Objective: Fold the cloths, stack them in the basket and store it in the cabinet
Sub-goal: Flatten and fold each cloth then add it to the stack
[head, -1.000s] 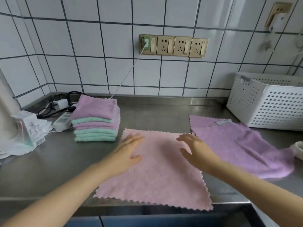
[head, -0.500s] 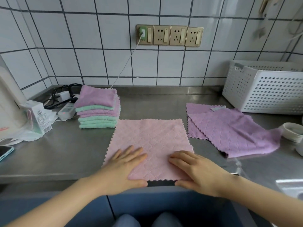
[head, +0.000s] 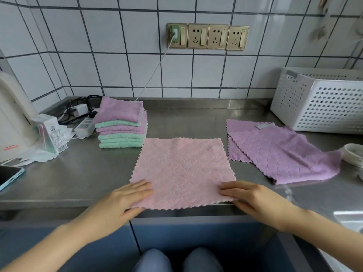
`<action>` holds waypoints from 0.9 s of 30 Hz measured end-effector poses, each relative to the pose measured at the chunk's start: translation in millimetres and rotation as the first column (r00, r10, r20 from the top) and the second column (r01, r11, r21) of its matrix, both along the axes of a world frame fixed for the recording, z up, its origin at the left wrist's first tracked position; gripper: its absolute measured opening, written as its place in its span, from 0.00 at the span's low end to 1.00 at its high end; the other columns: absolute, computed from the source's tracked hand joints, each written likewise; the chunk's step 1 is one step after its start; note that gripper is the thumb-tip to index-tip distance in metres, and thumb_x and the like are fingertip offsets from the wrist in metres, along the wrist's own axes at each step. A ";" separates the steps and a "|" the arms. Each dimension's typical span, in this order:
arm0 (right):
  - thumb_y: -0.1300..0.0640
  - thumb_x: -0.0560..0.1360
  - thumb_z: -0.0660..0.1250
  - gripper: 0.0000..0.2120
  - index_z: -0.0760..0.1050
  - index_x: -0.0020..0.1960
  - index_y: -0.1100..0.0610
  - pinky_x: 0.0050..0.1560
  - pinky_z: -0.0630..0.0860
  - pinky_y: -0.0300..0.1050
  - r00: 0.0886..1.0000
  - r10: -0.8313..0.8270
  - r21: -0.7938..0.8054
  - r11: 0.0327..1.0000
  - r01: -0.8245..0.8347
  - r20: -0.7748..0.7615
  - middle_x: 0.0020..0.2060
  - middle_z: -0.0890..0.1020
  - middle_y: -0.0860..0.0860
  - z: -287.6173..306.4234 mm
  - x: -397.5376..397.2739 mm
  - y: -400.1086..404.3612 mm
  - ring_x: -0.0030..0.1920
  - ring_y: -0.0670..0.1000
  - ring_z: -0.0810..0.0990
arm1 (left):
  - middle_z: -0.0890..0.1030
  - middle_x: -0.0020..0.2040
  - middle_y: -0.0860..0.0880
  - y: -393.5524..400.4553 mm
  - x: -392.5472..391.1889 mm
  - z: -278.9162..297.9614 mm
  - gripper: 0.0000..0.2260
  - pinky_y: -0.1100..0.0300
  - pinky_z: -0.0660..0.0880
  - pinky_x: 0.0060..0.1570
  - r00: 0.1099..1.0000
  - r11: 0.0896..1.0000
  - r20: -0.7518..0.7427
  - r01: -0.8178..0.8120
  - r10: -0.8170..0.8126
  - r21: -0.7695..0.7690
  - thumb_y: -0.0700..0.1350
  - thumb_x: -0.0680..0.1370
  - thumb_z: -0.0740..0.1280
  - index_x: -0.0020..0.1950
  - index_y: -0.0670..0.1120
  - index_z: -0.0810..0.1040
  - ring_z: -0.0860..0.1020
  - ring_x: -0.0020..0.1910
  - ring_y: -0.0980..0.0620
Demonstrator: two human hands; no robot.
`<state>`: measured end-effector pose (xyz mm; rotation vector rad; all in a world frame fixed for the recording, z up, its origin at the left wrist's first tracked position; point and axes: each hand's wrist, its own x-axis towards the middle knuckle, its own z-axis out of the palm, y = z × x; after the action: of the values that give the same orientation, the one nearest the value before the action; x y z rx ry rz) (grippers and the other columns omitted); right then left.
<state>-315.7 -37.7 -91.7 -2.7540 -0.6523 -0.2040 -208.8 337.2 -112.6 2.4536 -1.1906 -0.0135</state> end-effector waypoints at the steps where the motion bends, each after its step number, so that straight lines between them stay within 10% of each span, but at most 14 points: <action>1: 0.45 0.80 0.53 0.19 0.77 0.62 0.51 0.62 0.71 0.36 1.000 -0.008 0.047 0.999 0.008 0.001 0.62 0.77 0.44 1.6 -1.5 -0.8 0.62 0.40 0.75 | 0.66 0.71 0.64 4.7 -1.9 2.0 0.26 0.73 0.52 0.69 0.999 0.999 -0.032 -0.021 0.020 -0.048 0.69 0.76 0.49 0.68 0.60 0.70 0.60 0.71 0.68; 5: 0.50 0.78 0.62 0.10 0.80 0.55 0.49 0.46 0.76 0.37 0.996 -0.093 0.208 0.974 0.089 0.009 0.47 0.83 0.40 11.3 -18.5 -1.0 0.47 0.40 0.81 | 0.79 0.51 0.72 15.8 -18.1 21.6 0.20 0.77 0.70 0.52 0.986 0.961 -0.104 -0.149 0.128 -0.233 0.71 0.73 0.55 0.53 0.65 0.80 0.78 0.49 0.71; 9: 0.54 0.75 0.66 0.07 0.79 0.39 0.52 0.37 0.73 0.40 0.984 -0.164 0.428 0.886 0.179 -0.071 0.32 0.80 0.45 31.2 -33.5 3.9 0.34 0.42 0.77 | 0.78 0.28 0.53 11.2 -27.4 45.0 0.13 0.68 0.65 0.28 0.945 0.880 -0.298 -0.252 0.135 -0.402 0.60 0.72 0.69 0.39 0.52 0.83 0.69 0.26 0.60; 15: 0.57 0.76 0.66 0.13 0.76 0.44 0.69 0.36 0.65 0.43 0.889 -0.352 0.645 0.614 0.456 -0.293 0.33 0.72 0.55 40.4 37.2 6.8 0.34 0.49 0.69 | 0.84 0.36 0.44 -24.8 32.9 56.6 0.05 0.60 0.75 0.37 0.820 0.691 -0.521 -0.520 0.238 -0.502 0.40 0.74 0.71 0.43 0.38 0.81 0.80 0.35 0.51; 19: 0.57 0.75 0.69 0.12 0.75 0.40 0.67 0.25 0.63 0.40 0.734 -0.447 0.613 0.408 0.676 -0.512 0.30 0.69 0.56 18.7 91.8 0.7 0.26 0.49 0.66 | 0.65 0.29 0.45 -46.2 81.6 30.3 0.14 0.60 0.60 0.31 0.796 0.693 -0.476 -0.581 0.373 -0.428 0.40 0.74 0.71 0.33 0.39 0.70 0.64 0.31 0.50; 27: 0.52 0.75 0.69 0.14 0.76 0.37 0.61 0.23 0.65 0.38 0.646 -0.626 0.458 0.463 0.758 -0.437 0.25 0.72 0.52 1.1 105.1 -2.1 0.24 0.50 0.68 | 0.59 0.24 0.50 -51.5 95.8 10.0 0.20 0.56 0.54 0.31 0.809 0.744 -0.267 -0.588 0.525 -0.318 0.45 0.74 0.71 0.29 0.45 0.62 0.58 0.27 0.50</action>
<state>-210.7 -39.8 -90.7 -2.1614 0.5901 -0.2375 -112.9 285.7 -102.5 2.2919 -0.3006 0.1777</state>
